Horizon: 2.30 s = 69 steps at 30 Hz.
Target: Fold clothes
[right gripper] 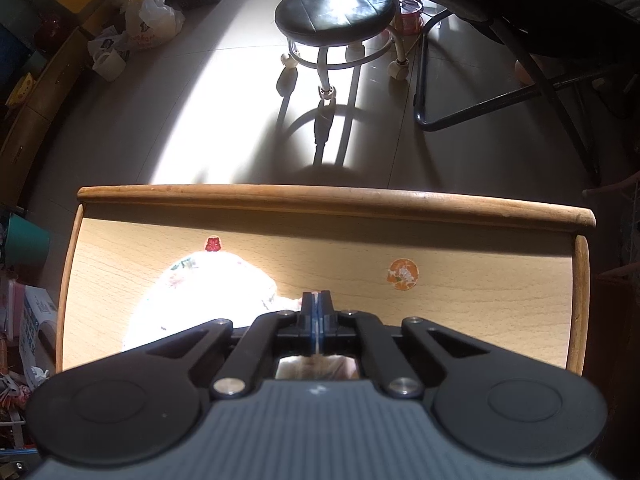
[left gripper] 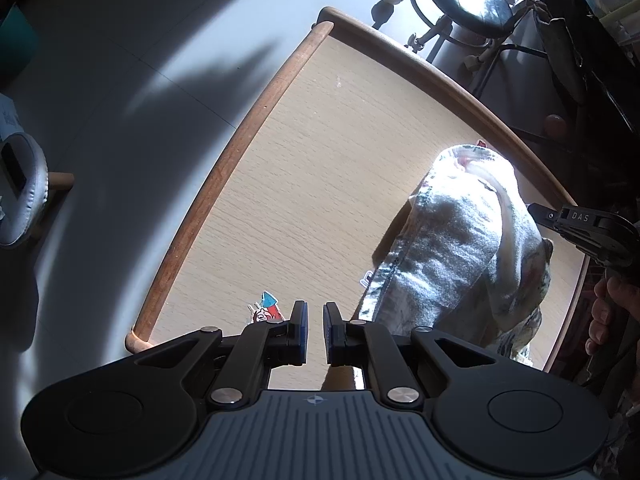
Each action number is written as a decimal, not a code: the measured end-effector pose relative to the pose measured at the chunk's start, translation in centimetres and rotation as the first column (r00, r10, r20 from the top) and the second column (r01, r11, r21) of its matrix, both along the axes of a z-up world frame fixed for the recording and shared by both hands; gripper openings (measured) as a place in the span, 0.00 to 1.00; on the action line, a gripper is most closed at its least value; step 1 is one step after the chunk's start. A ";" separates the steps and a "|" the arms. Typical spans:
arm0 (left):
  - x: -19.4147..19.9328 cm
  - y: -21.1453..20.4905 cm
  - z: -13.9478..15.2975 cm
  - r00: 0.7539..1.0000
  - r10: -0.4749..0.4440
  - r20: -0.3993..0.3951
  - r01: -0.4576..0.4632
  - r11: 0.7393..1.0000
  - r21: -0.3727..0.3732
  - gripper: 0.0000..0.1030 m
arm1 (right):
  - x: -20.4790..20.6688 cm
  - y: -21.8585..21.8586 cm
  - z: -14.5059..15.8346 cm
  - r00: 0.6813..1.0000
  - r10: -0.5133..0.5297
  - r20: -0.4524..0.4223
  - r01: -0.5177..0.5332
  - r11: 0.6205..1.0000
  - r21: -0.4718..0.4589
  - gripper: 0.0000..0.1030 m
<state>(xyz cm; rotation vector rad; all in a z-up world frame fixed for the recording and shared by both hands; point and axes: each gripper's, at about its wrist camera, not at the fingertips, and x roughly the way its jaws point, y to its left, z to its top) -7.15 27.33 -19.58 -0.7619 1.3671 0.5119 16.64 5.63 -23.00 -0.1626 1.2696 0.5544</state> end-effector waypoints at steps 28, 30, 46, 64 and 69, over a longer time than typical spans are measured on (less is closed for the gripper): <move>-0.1 0.7 2.3 0.996 -0.080 0.028 0.079 0.997 0.020 0.13 | -8.1 -0.9 7.6 1.000 0.000 -0.007 0.002 0.979 0.204 0.01; -0.3 0.7 2.5 0.996 -0.080 0.031 0.080 0.997 0.022 0.13 | -9.0 -0.6 7.9 1.000 0.013 -0.010 -0.011 0.978 0.210 0.01; 0.0 1.7 4.0 0.991 -0.125 0.043 0.121 0.990 0.072 0.13 | -18.1 0.0 7.9 0.989 0.081 -0.124 -0.050 0.971 0.232 0.01; 3.2 -1.9 4.7 0.961 -0.270 0.059 0.265 0.961 0.075 0.13 | -22.8 -2.3 4.3 0.964 0.076 -0.255 -0.030 0.983 0.183 0.01; 4.3 -3.1 4.4 0.952 -0.301 0.056 0.296 0.952 0.077 0.13 | -23.5 -3.5 2.6 0.953 0.061 -0.295 -0.014 0.987 0.158 0.01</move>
